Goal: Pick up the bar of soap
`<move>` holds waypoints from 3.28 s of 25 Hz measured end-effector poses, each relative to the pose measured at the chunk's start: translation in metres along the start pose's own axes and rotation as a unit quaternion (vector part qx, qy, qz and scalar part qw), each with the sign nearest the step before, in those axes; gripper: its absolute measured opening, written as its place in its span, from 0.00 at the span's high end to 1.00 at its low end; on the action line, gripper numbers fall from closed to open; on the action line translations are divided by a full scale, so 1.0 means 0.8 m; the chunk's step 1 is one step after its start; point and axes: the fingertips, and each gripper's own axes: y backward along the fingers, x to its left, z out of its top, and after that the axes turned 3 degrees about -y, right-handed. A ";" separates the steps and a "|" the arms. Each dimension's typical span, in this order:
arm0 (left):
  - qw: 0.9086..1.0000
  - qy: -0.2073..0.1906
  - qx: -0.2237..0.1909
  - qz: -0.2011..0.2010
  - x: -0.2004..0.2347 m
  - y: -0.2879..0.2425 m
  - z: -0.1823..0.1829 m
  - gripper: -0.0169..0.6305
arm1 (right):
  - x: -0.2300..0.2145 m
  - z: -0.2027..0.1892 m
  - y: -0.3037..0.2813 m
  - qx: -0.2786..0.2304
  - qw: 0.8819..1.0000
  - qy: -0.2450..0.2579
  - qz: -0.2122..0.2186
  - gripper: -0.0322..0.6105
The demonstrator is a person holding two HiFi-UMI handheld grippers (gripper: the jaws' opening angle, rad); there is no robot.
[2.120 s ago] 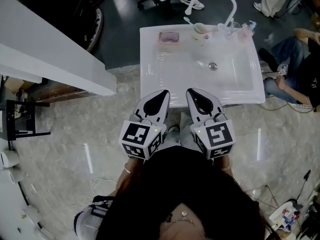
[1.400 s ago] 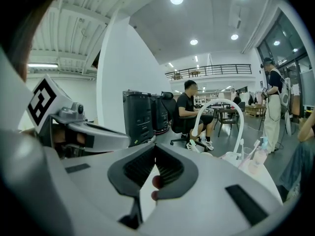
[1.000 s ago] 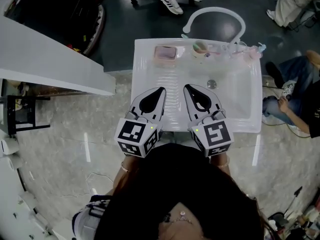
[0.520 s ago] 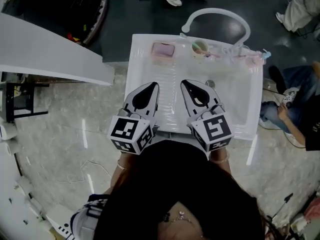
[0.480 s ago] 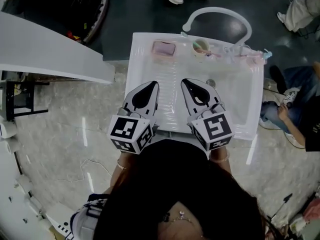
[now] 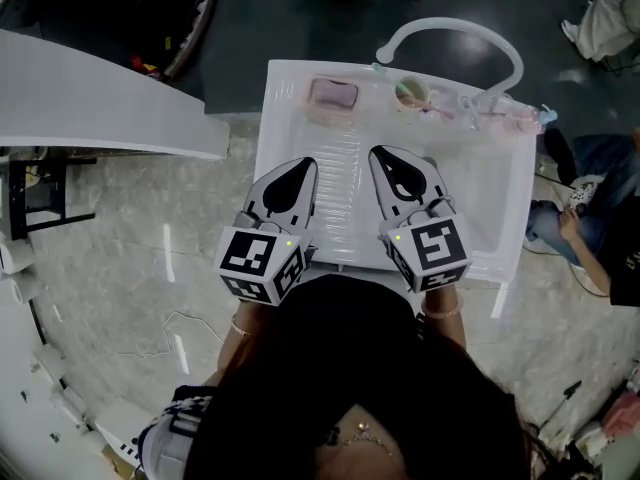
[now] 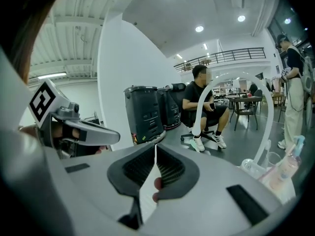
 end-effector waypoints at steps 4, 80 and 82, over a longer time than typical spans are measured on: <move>1.000 0.000 0.004 -0.004 0.022 -0.010 0.003 0.96 | -0.006 -0.005 -0.025 0.016 1.000 0.008 -0.005 0.94; 0.985 0.094 0.125 0.076 0.282 -0.065 -0.121 0.96 | -0.077 -0.186 -0.311 0.407 0.866 0.266 0.120 0.68; 0.985 0.098 0.123 0.077 0.283 -0.064 -0.121 0.96 | -0.077 -0.190 -0.314 0.419 0.858 0.271 0.125 0.68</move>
